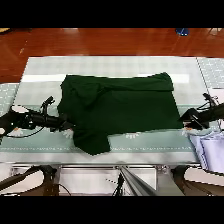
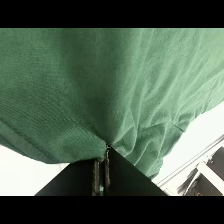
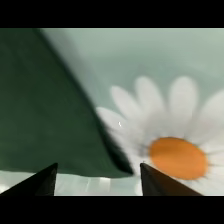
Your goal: Fold the shirts.
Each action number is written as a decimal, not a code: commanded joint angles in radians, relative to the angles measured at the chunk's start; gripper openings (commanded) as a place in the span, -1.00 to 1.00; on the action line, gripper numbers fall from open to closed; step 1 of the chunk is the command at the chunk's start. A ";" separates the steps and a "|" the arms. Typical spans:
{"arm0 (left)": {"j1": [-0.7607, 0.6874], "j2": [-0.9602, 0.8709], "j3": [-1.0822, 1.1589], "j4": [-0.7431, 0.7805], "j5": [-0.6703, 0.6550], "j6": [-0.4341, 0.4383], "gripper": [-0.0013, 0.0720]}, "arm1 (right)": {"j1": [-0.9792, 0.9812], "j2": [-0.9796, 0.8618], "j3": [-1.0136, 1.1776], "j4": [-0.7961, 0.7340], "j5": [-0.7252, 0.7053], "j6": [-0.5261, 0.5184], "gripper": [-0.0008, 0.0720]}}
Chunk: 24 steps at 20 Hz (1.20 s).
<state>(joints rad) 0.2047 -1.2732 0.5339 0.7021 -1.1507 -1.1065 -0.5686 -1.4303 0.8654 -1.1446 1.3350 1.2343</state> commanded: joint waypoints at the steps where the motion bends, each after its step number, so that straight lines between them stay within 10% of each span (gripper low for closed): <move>1: 0.001 0.001 0.003 0.000 -0.002 0.000 -0.90 | 0.092 -0.043 -0.003 -0.002 -0.054 0.010 0.38; 6: 0.002 0.007 0.048 0.000 -0.032 0.027 -0.90 | 0.167 -0.035 0.023 0.005 -0.018 0.008 -0.92; 15: 0.002 0.293 0.818 -0.059 -0.168 0.028 -0.90 | 0.165 0.389 0.504 0.283 -0.069 -0.027 -0.92; 21: 0.002 0.454 1.336 -0.031 -0.031 0.022 -0.90 | 0.165 0.686 0.796 0.188 -0.354 0.094 -0.92; 24: 0.002 0.547 1.407 0.138 -0.020 -0.148 -0.90 | 0.165 0.774 0.887 0.032 -0.314 0.203 -0.93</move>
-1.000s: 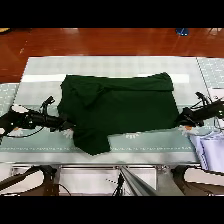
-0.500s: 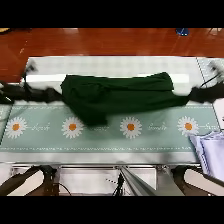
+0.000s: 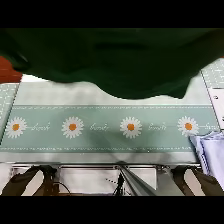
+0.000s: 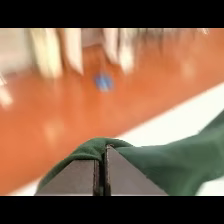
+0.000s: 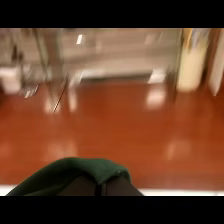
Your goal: Fold the shirts.
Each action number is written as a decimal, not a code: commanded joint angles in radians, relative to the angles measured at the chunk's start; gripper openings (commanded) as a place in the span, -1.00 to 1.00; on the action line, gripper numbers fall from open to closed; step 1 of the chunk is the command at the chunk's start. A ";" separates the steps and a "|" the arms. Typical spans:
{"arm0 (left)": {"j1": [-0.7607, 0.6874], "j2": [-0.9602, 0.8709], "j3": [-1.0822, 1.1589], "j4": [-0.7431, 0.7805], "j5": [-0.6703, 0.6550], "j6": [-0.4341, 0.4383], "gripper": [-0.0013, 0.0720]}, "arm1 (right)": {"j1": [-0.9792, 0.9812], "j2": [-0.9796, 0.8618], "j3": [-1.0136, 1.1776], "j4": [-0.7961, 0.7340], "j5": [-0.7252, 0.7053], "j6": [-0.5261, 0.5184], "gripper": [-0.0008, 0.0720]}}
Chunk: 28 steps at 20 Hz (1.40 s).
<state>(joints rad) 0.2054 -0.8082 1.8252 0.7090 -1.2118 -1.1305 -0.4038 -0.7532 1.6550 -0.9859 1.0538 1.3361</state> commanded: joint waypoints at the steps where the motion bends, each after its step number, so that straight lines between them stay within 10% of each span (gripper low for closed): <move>1: 0.001 0.121 0.116 0.199 0.034 -0.193 -0.90 | 0.000 0.126 0.117 -0.180 -0.003 0.143 -0.93; 14: 0.001 0.164 0.089 0.383 -0.570 -0.360 -0.90 | 0.065 0.121 0.122 -0.360 0.784 0.156 -0.93; 22: 0.000 -0.137 -0.258 0.346 -0.462 -0.291 -0.90 | 0.264 -0.250 -0.074 -0.531 0.696 0.129 -0.93; 28: -0.042 -0.443 -0.329 0.309 -0.199 -0.193 -0.90 | 0.264 -0.571 -0.074 -0.405 0.281 0.132 -0.93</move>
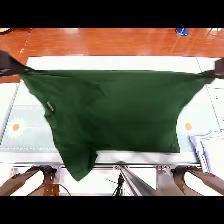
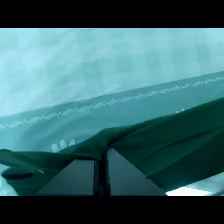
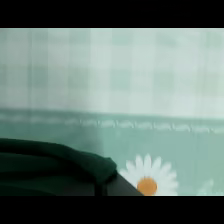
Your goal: Fold the shirts.
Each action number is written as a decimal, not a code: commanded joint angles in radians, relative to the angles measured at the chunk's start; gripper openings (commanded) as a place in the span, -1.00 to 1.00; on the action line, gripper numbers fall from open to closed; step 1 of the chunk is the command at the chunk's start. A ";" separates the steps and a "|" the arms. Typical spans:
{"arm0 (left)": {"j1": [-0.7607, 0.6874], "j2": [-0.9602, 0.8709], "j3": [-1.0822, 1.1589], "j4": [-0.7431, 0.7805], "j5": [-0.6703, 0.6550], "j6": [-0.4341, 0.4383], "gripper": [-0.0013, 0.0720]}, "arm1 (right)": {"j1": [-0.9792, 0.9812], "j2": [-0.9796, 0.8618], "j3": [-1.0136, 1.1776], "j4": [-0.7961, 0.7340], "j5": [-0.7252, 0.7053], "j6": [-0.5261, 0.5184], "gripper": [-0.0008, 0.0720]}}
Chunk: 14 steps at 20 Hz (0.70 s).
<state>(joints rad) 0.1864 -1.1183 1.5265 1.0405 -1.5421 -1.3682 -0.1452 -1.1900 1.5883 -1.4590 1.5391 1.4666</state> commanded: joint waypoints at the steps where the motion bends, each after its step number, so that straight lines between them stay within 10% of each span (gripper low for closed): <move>1: -0.039 -0.175 -0.030 -0.024 0.180 0.048 -0.90 | 0.006 -0.174 -0.007 0.105 -0.274 0.007 -0.93; 14: -0.117 -0.549 -0.030 -0.024 0.565 0.048 -0.90 | 0.001 -0.494 -0.007 0.238 -0.657 0.007 -0.93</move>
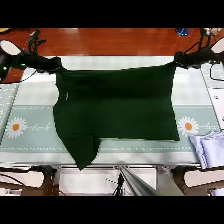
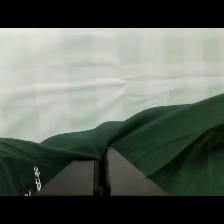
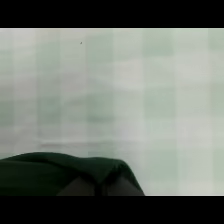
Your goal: Fold the shirts.
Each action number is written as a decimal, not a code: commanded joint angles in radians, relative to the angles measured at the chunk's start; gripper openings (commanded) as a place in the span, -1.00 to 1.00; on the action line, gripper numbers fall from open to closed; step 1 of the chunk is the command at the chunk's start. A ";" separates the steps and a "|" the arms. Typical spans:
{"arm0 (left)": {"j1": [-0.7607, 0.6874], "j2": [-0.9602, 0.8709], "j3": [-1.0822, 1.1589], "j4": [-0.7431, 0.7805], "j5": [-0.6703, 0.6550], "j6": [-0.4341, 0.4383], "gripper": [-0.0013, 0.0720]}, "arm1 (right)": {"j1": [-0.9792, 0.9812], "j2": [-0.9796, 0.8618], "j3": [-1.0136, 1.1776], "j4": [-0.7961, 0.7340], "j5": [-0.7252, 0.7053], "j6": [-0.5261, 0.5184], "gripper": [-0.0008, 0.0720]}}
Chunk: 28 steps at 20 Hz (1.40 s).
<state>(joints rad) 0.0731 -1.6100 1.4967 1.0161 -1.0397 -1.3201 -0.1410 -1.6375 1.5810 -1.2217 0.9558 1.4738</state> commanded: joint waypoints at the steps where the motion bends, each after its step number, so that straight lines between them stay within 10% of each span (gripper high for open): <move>1: -0.004 -0.068 0.000 0.000 0.064 -0.001 -0.90 | -0.004 -0.054 0.000 0.001 -0.071 0.001 -0.93; 12: 0.038 -0.061 -0.001 -0.003 -0.368 -0.019 -0.90 | -0.005 -0.033 0.000 -0.035 0.467 0.016 -0.93; 25: 0.010 -0.106 -0.003 0.050 -0.369 -0.087 -0.87 | -0.005 -0.034 0.000 -0.079 0.476 0.079 -0.85; 28: 0.018 -0.104 0.009 0.051 -0.400 -0.083 0.54 | -0.009 -0.031 0.000 -0.082 0.486 0.034 -0.09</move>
<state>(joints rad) 0.0849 -1.7149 1.4967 1.0584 -1.4128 -1.4067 -0.1471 -1.6718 1.5810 -1.2949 1.4281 1.5425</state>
